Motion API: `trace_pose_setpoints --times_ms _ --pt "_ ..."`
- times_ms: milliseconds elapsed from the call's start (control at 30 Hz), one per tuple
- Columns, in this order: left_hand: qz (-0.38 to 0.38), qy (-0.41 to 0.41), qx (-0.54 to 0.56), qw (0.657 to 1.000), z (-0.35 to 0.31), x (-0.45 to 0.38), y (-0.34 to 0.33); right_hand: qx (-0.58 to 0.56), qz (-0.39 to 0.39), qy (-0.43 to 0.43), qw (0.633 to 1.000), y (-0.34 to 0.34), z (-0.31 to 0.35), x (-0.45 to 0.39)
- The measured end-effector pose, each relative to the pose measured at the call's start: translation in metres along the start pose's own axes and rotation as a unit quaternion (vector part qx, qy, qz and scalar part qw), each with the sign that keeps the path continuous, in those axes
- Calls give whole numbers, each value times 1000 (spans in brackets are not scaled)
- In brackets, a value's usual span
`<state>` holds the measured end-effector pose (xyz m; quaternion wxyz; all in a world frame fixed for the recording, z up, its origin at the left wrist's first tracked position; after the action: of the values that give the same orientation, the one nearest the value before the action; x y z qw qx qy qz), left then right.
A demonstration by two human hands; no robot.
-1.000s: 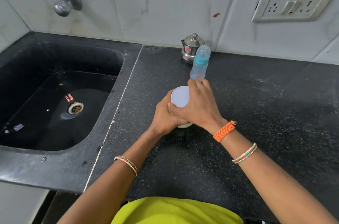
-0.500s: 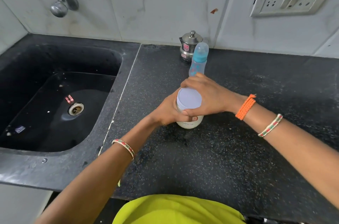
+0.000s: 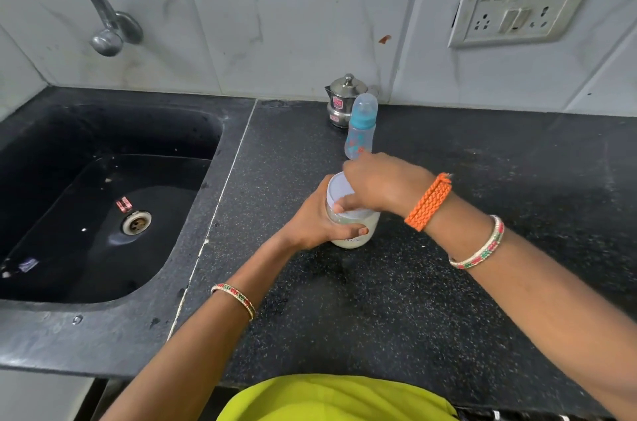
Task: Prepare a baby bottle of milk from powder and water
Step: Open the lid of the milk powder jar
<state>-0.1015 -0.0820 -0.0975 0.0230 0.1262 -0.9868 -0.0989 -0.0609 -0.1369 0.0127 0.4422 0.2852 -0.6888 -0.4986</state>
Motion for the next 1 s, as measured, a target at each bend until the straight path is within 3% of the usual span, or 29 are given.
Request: trace_pose_setpoints --times_ms 67,133,200,333,400,567,767,867,1000 --pt "-4 8 8 1000 0 0 0 11 97 46 994 -3 2 -1" --pt "-2 13 14 1000 -1 0 -2 32 141 94 985 -3 5 0" --pt "0 7 9 1000 -3 0 -3 32 140 86 986 -7 6 -1" --pt "2 2 -9 1000 -1 0 -1 -47 45 -63 996 -6 -2 -2" --pt "-1 7 -8 1000 0 0 0 -8 31 -35 999 -3 2 -3" --pt "-3 12 25 1000 0 0 -3 25 143 87 986 -9 9 1" --pt "-3 4 -2 1000 1 0 -1 -67 78 -25 994 -12 -5 -3" --pt "-8 2 8 1000 3 -1 -1 -36 69 40 996 -10 2 -1" --pt "-9 -2 4 1000 5 -1 -2 -66 127 95 985 -16 -1 6"
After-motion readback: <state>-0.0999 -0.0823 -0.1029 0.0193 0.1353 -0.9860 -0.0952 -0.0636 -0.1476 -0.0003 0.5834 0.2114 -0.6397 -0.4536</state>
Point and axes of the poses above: each hand's wrist, its own x-axis away from the middle knuckle, its own y-axis out of the back of the hand, z = x × y, the point moved 7 cm from there along -x, towards the middle knuckle, and after that the axes turned 1 degree about x, right-handed, at the moved point
